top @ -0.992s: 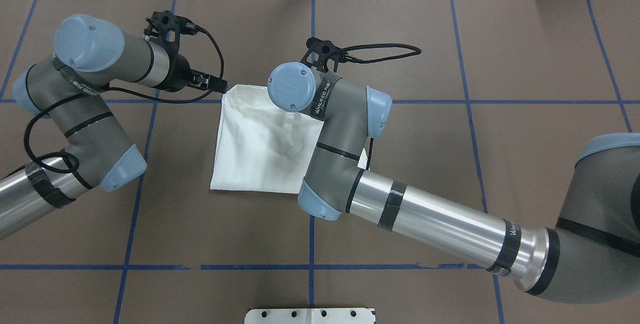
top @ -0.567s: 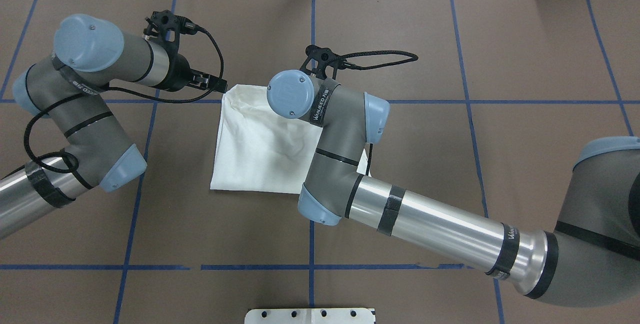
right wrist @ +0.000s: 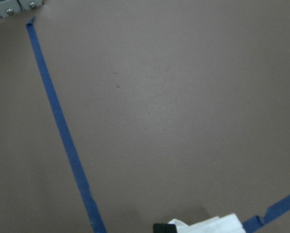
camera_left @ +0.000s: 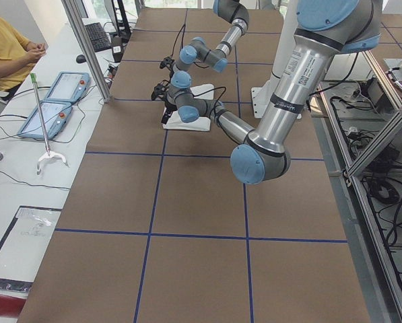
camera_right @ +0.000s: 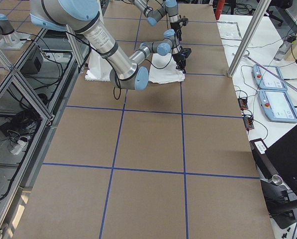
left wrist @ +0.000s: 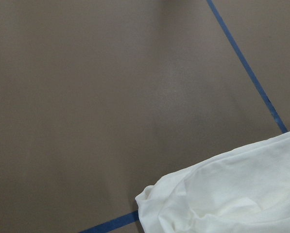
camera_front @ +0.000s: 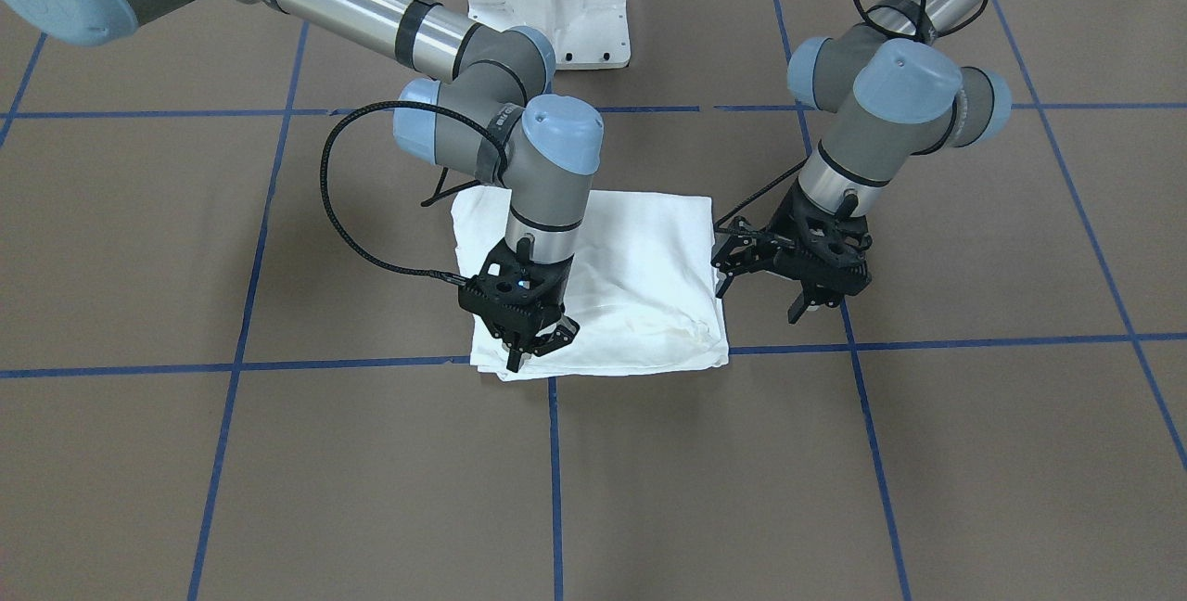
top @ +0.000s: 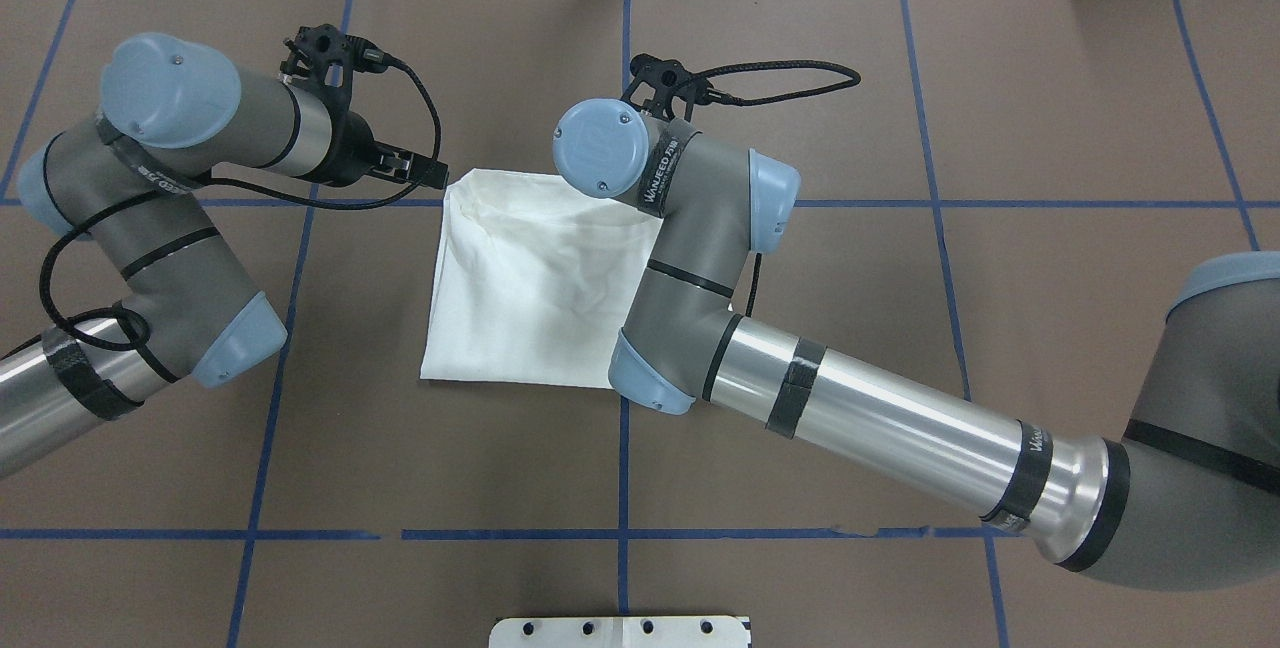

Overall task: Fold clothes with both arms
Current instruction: 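Hold the folded edge with both grippers and press it flat onto the far half, then open both grippers and raise them off the folded shirt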

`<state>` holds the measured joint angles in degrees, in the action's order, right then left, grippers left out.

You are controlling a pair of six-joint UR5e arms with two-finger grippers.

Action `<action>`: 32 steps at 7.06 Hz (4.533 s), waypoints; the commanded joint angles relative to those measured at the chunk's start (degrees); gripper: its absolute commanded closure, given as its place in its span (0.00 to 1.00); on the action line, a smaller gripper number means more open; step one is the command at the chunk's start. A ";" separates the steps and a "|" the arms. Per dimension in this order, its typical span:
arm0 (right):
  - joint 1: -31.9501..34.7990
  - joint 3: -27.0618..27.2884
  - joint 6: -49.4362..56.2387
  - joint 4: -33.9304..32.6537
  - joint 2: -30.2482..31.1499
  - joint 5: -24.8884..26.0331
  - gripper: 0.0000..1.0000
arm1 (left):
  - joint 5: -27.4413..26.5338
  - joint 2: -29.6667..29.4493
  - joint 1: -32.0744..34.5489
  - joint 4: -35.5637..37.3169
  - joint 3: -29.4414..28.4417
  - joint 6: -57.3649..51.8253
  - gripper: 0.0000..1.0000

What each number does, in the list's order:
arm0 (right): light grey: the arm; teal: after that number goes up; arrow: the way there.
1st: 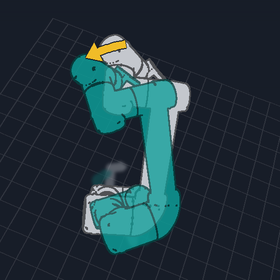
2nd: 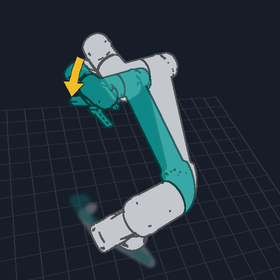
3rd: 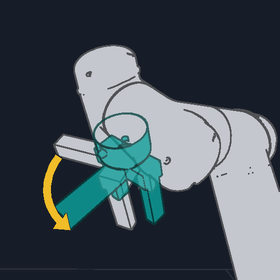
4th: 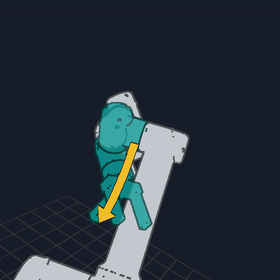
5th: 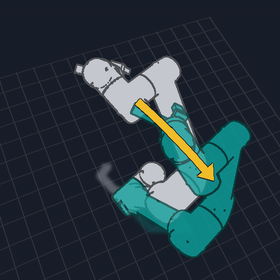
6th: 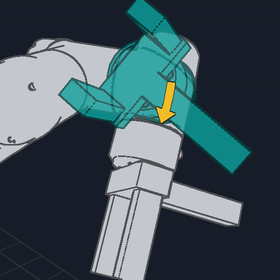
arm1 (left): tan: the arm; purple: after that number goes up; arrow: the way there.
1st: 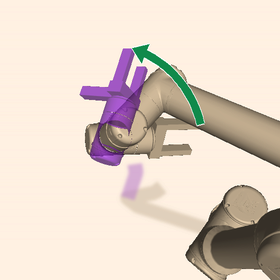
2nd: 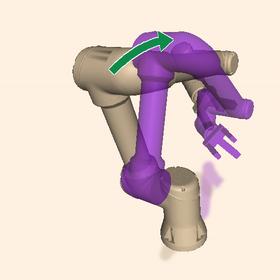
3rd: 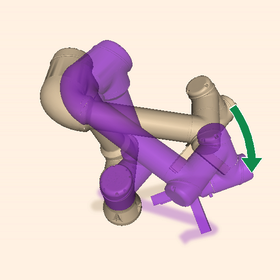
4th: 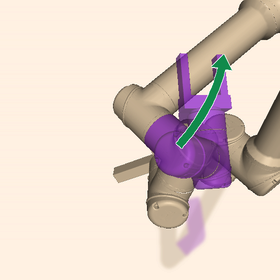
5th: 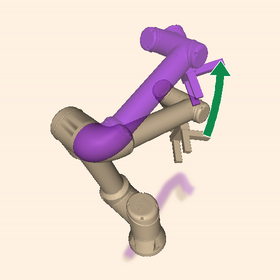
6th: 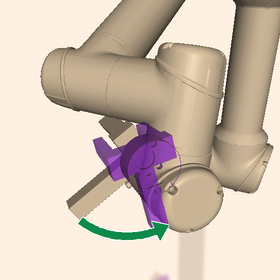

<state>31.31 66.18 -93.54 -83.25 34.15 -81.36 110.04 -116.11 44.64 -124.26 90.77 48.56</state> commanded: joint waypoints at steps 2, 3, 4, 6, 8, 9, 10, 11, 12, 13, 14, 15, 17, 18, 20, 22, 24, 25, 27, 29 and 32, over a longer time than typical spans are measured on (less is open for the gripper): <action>1.21 -0.09 0.20 -0.25 1.18 -0.55 1.00 | 0.00 0.27 -0.08 -0.02 0.29 -0.05 0.00; 1.39 0.00 0.20 -0.08 1.36 -0.73 1.00 | 0.00 0.27 0.01 -0.02 0.29 -0.05 0.00; 1.30 0.26 0.11 0.19 0.23 -2.04 0.57 | 0.00 0.27 0.01 -0.02 0.29 -0.05 0.00; 0.95 0.44 -0.86 -0.25 -0.92 -6.25 0.21 | 0.00 0.27 0.01 -0.02 0.20 -0.14 0.00; -0.36 -0.09 -2.35 -0.16 -0.40 -6.27 0.21 | 0.00 0.27 0.01 -0.02 0.20 -0.05 0.00; -0.72 -0.09 -2.96 -0.16 -0.40 -6.09 0.25 | 0.00 0.27 0.01 -0.02 0.29 -0.05 0.00; -0.89 -0.09 -3.14 -0.16 -0.31 -6.01 0.37 | 0.00 0.27 0.01 -0.02 0.20 -0.14 0.00; -0.90 -0.09 -3.32 -0.16 -0.31 -5.92 0.68 | 0.00 0.27 0.01 -0.02 0.29 -0.14 0.00; -0.90 -0.09 -3.23 -0.08 -0.22 -5.92 1.00 | 0.00 0.27 0.01 -0.02 0.29 -0.05 0.00; -0.81 -0.09 -3.23 -0.16 -0.22 -5.92 1.00 | 0.00 0.27 0.01 -0.02 0.29 -0.05 0.00; -0.81 -0.09 -2.97 -0.25 -0.22 -5.92 1.00 | 0.00 0.27 0.01 -0.02 0.20 -0.14 0.00; -0.81 -0.09 -2.62 -0.16 -0.31 -6.00 1.00 | 0.00 0.27 0.01 -0.02 0.29 -0.05 0.00; 0.50 0.52 -2.27 -1.21 -0.39 -6.35 1.00 | 0.00 0.27 0.01 -0.02 0.29 -0.05 0.00; 1.73 0.44 -1.66 -2.70 -0.31 -6.27 1.00 | 0.00 0.27 0.01 -0.02 0.29 0.04 0.00; 2.09 -0.09 -1.39 -3.59 0.66 -5.74 1.00 | 0.00 1.50 0.01 -0.10 0.81 -0.05 0.00; 1.92 -0.09 0.53 -3.24 0.75 -5.22 0.01 | -0.09 1.16 -0.60 0.16 0.55 3.09 0.00; 4.27 1.48 6.58 -2.89 0.40 -6.95 0.00 | -0.26 -1.46 -2.27 0.77 -1.98 7.13 0.00; 6.12 3.14 12.88 -2.54 1.27 -11.67 0.00 | -2.01 -4.01 -3.32 0.78 -5.39 8.90 0.00; 7.72 7.62 16.43 -2.54 4.68 -14.61 0.00 | -6.05 -9.28 -5.16 0.69 -13.12 10.31 0.00; 7.81 9.75 17.33 -2.01 6.72 -14.71 0.00 | -8.96 -12.02 -6.75 0.78 -16.39 10.41 0.00; 7.72 9.84 17.25 -1.66 7.08 -14.71 0.00 | -14.31 -14.49 -5.02 0.86 -20.89 10.50 0.00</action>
<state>39.05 75.97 -76.25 -84.97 41.10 -96.06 97.97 -130.09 38.32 -123.43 70.92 59.00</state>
